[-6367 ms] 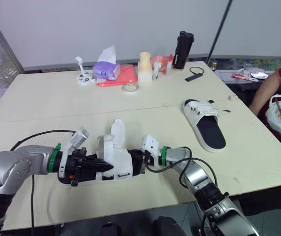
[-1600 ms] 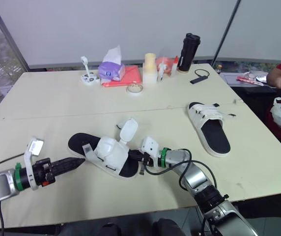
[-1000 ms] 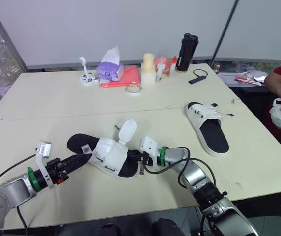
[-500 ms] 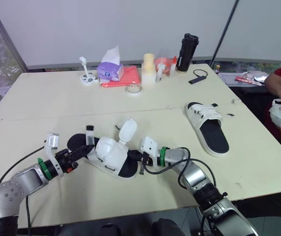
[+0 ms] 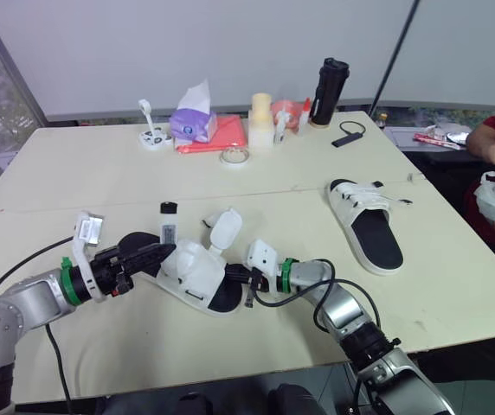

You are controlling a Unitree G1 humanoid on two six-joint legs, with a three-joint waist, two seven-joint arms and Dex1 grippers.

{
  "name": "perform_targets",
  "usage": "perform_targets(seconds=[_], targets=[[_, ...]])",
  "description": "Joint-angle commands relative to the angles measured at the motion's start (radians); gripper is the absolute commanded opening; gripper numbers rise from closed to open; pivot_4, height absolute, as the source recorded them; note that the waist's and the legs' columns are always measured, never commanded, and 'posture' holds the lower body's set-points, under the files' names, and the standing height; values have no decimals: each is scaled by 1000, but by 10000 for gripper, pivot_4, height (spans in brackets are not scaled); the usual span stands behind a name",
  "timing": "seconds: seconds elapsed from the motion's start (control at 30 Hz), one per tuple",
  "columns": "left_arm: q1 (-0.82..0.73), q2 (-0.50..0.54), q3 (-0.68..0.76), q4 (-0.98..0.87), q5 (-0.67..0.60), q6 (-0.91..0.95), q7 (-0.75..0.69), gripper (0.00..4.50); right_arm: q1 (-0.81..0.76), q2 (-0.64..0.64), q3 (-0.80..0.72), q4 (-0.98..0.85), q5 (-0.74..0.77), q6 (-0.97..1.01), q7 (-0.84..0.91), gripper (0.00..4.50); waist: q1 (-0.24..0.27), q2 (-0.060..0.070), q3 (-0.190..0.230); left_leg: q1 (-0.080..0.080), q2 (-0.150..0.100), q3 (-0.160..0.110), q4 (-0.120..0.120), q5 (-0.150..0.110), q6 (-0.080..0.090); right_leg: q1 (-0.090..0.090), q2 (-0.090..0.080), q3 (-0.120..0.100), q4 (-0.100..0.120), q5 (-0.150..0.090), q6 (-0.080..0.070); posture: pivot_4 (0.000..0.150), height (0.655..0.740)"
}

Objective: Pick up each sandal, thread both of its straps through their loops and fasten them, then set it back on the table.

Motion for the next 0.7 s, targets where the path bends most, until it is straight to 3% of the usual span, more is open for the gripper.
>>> perform_targets(seconds=[0.03, 0.37, 0.47, 0.6, 0.7], targets=[[-52, 9, -4, -33, -33, -12, -30, 588, 42, -25, 38, 96, -60, 48, -1, 0, 0, 0, 0, 0, 0, 0, 0, 0, 0, 0, 0, 0, 0, 0, 0, 1500, 7400], [-205, 7, -239, 167, 306, -171, -154, 588, 51, -23, 42, 86, -61, 55, -7, 0, 0, 0, 0, 1, -1, 0, 0, 0, -1, 1, 2, 0, 0, 0, 0, 1500, 7400], [-220, 13, -257, 192, 338, -188, -202, 8728, 59, -27, 37, 76, -58, 61, -15, 0, 0, 0, 0, 0, -1, 1, 0, 0, -1, 0, 2, 0, 0, 0, 0, 1500, 7400], [-256, 4, -260, 228, 356, -182, -237, 27712, 73, -32, 37, 65, -57, 62, -20, 0, 1, 0, 0, 1, -1, 0, 0, 0, -1, 1, 2, 0, 0, 0, 0, 1500, 7400], [-289, 2, -281, 259, 382, -186, -273, 27712, 75, -31, 38, 63, -57, 64, -25, 0, 1, 0, 0, 1, -1, 0, 0, 0, 0, 1, 2, 0, 0, 0, 1, 1500, 7400]])
